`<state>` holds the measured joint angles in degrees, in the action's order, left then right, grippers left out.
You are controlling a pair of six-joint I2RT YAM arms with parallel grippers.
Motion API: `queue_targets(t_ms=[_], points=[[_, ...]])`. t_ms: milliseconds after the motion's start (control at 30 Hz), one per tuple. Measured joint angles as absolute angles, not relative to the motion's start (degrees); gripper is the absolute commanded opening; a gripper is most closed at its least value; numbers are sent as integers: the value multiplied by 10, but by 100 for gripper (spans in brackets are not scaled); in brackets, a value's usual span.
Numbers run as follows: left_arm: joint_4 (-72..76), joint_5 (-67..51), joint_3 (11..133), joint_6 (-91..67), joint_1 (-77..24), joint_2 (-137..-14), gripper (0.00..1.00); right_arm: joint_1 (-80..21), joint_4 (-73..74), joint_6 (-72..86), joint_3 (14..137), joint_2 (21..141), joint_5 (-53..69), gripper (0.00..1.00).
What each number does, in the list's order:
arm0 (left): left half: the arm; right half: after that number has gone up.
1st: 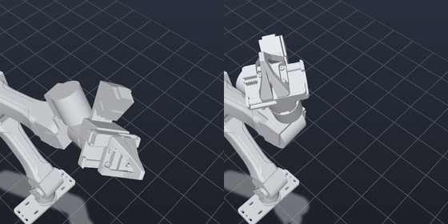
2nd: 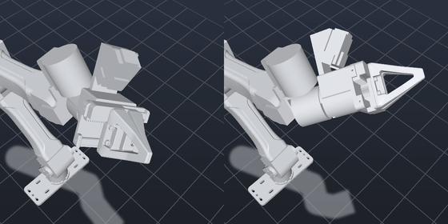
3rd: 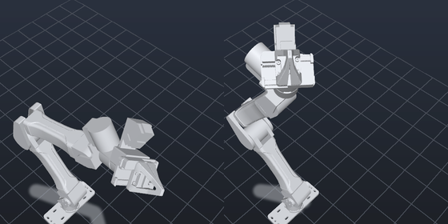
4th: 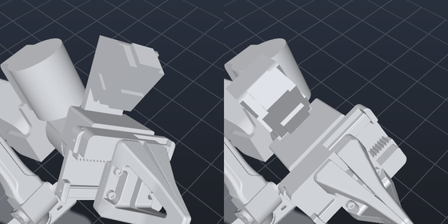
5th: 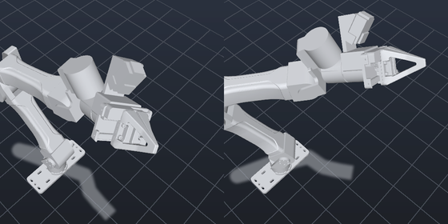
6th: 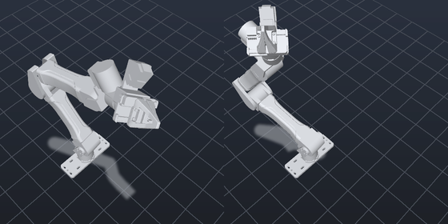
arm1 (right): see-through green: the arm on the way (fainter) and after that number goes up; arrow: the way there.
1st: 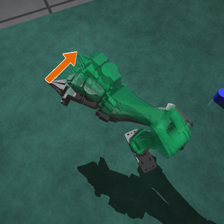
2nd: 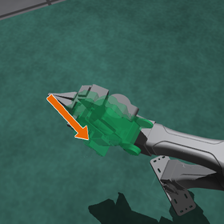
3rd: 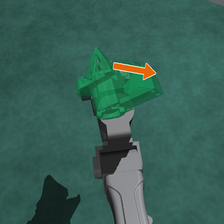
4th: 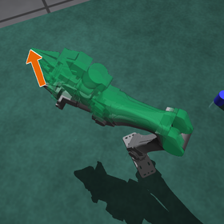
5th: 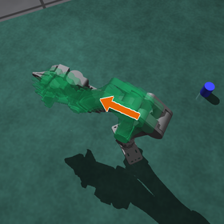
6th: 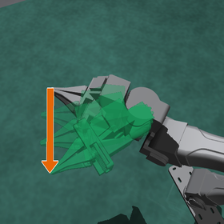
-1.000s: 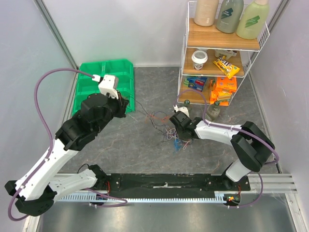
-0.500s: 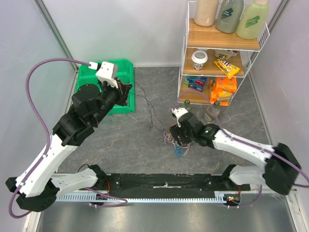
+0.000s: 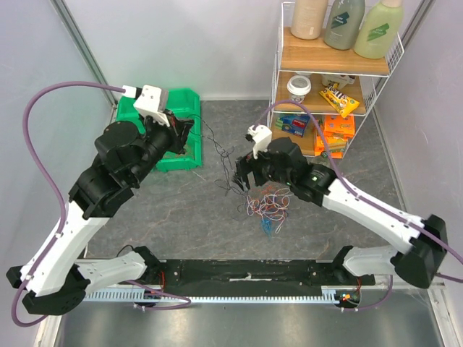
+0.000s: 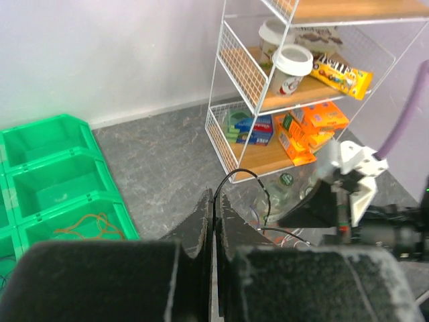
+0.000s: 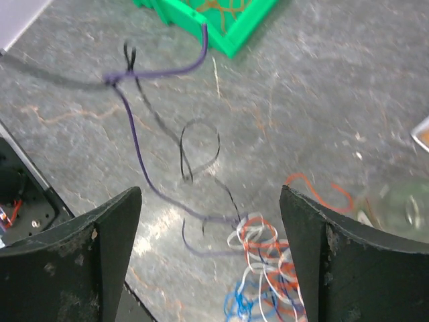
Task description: Untangle the cables
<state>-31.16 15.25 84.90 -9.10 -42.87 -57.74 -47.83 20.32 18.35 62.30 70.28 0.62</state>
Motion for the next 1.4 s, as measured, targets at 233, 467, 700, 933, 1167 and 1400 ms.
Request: queue_targets(t_ms=[233,467,700,933,1167,1400], points=[[-314,175,885,-103,-429,-585,2,-496,124,194,646,789,34,75],[-316,187,906,-114,-429,-609,2,-509,97,213,620,785,8,43],[-317,217,945,-110,-429,-614,2,-509,104,224,549,781,-47,6],[-274,283,1009,-31,-429,-620,2,-509,116,233,492,753,-80,14],[-220,314,1114,38,-429,-663,2,-509,138,236,430,745,-82,4],[-179,309,1234,69,-429,-696,2,-509,147,234,409,763,-102,0]])
